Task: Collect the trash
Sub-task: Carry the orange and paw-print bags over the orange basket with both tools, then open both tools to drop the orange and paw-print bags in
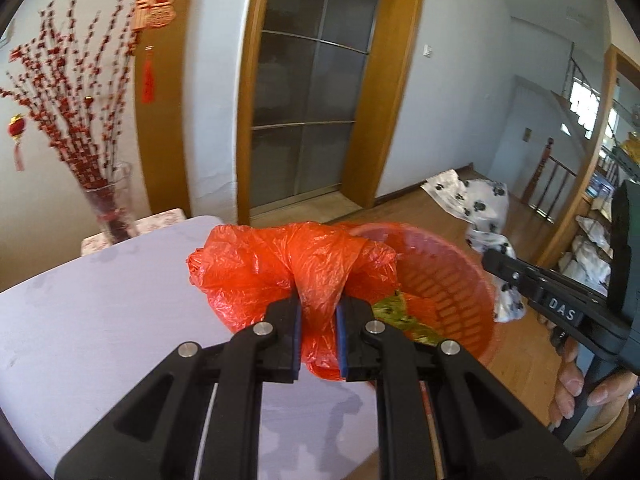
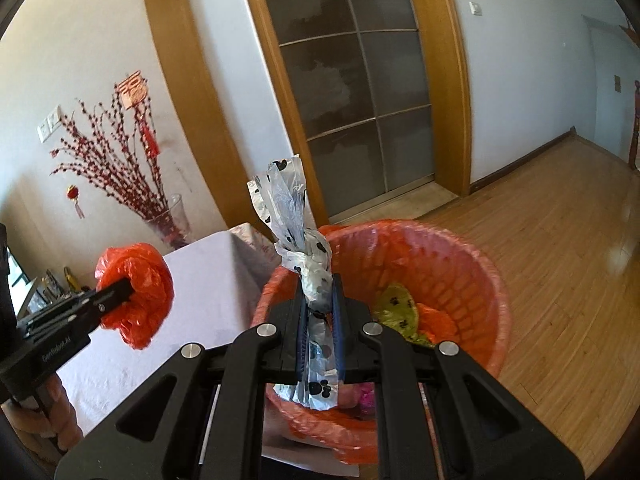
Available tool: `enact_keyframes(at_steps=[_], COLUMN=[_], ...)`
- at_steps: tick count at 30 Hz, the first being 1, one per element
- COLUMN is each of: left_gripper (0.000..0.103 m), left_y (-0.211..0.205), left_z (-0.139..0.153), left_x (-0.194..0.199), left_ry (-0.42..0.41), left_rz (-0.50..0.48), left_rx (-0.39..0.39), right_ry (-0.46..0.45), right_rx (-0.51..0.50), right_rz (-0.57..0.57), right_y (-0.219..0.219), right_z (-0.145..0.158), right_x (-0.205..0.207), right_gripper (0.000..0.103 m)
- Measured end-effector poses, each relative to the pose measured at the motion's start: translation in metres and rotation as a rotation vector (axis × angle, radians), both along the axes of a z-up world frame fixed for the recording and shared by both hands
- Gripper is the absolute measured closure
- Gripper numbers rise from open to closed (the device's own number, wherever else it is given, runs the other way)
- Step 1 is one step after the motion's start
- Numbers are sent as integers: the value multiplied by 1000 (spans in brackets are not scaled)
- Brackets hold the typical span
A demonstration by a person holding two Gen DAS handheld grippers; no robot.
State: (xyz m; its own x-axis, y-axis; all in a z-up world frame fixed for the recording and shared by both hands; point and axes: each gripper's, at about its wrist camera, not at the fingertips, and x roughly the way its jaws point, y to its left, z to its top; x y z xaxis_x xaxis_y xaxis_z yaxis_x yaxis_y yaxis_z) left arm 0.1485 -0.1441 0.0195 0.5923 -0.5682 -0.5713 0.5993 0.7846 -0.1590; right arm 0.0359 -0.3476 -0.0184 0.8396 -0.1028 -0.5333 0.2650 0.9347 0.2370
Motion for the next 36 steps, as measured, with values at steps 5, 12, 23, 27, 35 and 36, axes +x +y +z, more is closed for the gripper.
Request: enact_keyframes(at_steps=[5,12,23,27,35,36], left_gripper=[89,89,78,65,49,42], left_y=[-21,-53,-98,-109,-89,-82], left_z=[-2,-5,-23,-37,-43,-39], left_x=[-8,-16,-6,1,1,-5], left_ry=[8,20,80,112,92,58], left_rz=[-47,-103,-140,-137,-76,-62], left_rx=[-20,-28,-46,-38,-10,-4], right_ry=[-9,-11,-26,-31,-30,-35], right_rx=[18,60,146,169,78,56], right_rz=[-29,-60,-78,-93,-128,-130], right_y=[-16,-38,-76,-87,-73,-67], right_z=[0,-4,-8,-9,-7,-5], right_x=[-6,-7,-2,-1,-23,-26], right_gripper=[92,92,77,69,41,33])
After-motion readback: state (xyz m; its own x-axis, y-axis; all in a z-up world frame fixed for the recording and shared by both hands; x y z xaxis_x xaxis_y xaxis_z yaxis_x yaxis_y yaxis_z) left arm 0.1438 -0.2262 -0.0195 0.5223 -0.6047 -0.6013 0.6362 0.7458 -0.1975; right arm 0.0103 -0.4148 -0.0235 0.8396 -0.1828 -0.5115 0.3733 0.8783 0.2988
